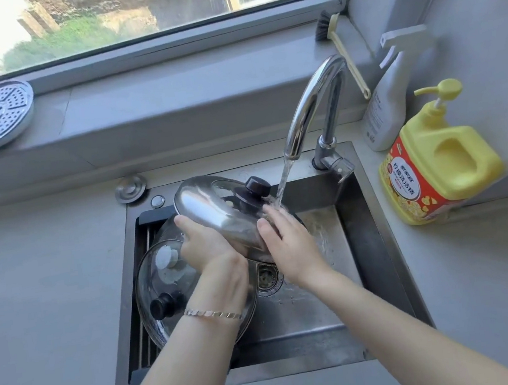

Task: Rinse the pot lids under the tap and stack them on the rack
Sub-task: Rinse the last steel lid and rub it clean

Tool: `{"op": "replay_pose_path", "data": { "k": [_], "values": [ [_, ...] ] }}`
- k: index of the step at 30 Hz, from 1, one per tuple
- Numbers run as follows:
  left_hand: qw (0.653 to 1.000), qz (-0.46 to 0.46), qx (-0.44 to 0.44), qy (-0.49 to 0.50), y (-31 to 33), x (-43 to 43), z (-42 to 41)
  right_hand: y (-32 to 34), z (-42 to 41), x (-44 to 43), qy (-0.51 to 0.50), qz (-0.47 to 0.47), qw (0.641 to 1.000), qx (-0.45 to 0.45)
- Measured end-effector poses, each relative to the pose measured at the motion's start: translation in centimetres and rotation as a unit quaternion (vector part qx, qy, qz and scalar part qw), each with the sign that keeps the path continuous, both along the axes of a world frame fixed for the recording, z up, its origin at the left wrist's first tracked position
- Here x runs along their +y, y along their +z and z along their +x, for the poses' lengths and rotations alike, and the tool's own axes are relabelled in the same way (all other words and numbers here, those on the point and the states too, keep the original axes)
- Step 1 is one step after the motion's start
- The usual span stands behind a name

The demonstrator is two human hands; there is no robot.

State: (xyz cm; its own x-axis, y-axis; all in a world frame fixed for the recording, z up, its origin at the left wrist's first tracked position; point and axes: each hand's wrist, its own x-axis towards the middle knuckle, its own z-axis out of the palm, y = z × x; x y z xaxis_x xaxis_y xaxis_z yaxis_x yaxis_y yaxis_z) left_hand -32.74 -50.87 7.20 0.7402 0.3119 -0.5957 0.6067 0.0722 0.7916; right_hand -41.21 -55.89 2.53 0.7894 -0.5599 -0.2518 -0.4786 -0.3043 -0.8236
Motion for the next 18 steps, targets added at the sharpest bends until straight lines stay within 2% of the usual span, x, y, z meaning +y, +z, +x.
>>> {"op": "replay_pose_path", "data": {
  "k": [2, 5, 8, 11, 15, 18],
  "values": [
    [1.0, 0.003, 0.005, 0.004, 0.1, -0.2, 0.0, 0.3, -0.4, 1.1, -0.019, -0.006, 0.999, 0.031],
    [1.0, 0.011, 0.005, -0.005, 0.1, -0.1, -0.3, 0.7, -1.3, 2.0, 0.034, -0.049, 0.998, 0.031],
    [1.0, 0.017, -0.011, -0.018, 0.4, 0.2, -1.0, -1.1, -0.7, -0.8, -0.01, 0.044, 0.996, 0.081],
    [0.999, -0.013, -0.006, -0.032, 0.9, 0.4, -2.3, -3.3, 0.0, -4.4, -0.073, 0.151, 0.974, 0.151],
    [0.993, -0.105, 0.045, -0.044, 0.6, 1.2, -2.9, -4.0, 0.1, -7.7, -0.047, 0.139, 0.965, 0.218],
    [0.989, -0.121, 0.067, -0.052, -0.2, 1.6, -1.5, -4.4, 0.2, -7.9, -0.059, 0.133, 0.967, 0.21]
  ]
}}
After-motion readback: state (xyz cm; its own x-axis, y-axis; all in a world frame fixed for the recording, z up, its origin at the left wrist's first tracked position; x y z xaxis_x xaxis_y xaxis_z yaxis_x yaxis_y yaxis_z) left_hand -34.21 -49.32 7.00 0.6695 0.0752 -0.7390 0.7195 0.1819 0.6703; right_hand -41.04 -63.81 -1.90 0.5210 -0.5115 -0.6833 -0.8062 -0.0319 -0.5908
